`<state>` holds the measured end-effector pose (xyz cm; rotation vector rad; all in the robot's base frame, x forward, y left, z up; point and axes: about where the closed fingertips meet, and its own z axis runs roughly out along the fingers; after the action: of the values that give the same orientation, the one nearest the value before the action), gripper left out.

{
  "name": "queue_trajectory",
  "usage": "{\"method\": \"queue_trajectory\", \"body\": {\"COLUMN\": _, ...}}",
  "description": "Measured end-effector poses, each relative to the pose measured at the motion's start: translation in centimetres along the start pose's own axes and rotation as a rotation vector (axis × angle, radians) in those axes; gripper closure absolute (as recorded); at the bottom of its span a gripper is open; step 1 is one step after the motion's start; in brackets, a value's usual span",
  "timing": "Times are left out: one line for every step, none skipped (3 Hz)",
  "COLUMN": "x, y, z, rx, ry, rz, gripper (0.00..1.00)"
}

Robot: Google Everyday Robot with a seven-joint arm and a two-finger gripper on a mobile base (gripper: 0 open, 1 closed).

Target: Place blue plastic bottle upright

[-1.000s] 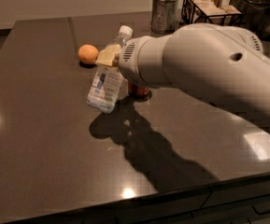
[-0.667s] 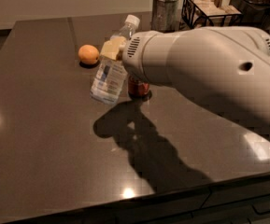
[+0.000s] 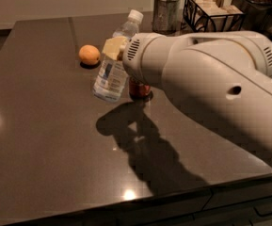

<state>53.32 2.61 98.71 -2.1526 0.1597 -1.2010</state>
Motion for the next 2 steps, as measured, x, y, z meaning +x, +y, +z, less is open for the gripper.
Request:
{"method": "queue_trajectory", "body": {"x": 0.4, "y": -0.3, "z": 0.5, "rx": 0.015, "ry": -0.004, "rz": -0.017, "gripper": 1.0}}
{"method": "queue_trajectory", "body": {"x": 1.0, "y": -1.3, "z": 1.6, "rx": 0.063, "ry": -0.011, "rz": -0.034, "gripper": 1.0}}
